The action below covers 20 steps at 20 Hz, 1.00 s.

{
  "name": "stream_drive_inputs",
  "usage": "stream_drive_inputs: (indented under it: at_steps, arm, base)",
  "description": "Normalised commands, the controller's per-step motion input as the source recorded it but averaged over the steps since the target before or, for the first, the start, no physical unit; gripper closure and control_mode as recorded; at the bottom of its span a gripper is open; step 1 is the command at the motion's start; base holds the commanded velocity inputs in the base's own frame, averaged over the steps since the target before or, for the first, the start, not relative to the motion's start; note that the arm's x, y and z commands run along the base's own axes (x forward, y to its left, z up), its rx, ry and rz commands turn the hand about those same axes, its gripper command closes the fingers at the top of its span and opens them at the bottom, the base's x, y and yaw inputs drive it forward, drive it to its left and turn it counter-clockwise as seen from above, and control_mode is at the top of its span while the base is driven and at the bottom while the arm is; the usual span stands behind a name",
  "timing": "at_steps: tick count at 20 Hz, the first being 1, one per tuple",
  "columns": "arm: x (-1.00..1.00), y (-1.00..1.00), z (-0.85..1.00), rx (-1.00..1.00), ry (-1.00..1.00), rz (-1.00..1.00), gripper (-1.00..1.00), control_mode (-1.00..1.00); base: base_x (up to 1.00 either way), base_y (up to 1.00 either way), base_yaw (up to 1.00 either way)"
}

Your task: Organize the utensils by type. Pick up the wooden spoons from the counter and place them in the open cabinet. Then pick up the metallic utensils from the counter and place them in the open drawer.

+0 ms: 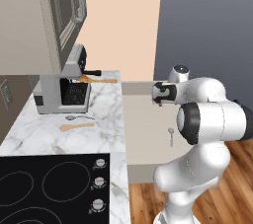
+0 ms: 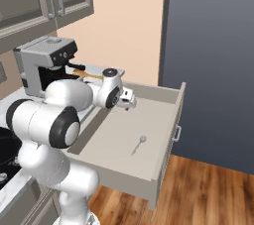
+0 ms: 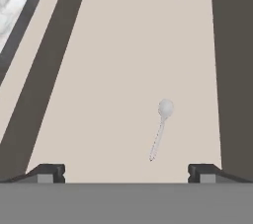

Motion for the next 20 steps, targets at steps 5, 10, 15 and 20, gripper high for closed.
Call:
stream_drive_inputs:
  at_steps: [5,10,15,20]
  arm:
    - [-0.12,0.48,0.68,-0.01,0.19,0.23,-1.0,-1.0]
    - [0.0,0.2,0.0,-0.03,0.01,0.06,-1.0,-1.0]
    - [-0.14,0.06,0.0,0.0,0.0,0.04,-1.0,-1.0]
    - [-0.07,0.6,-0.09,0.02,-0.05,0.48,-1.0,-1.0]
  base:
    - [0.0,0.0,0.0]
    - [0.0,0.0,0.0]
    - [0.0,0.0,0.0]
    - [0.0,0.0,0.0]
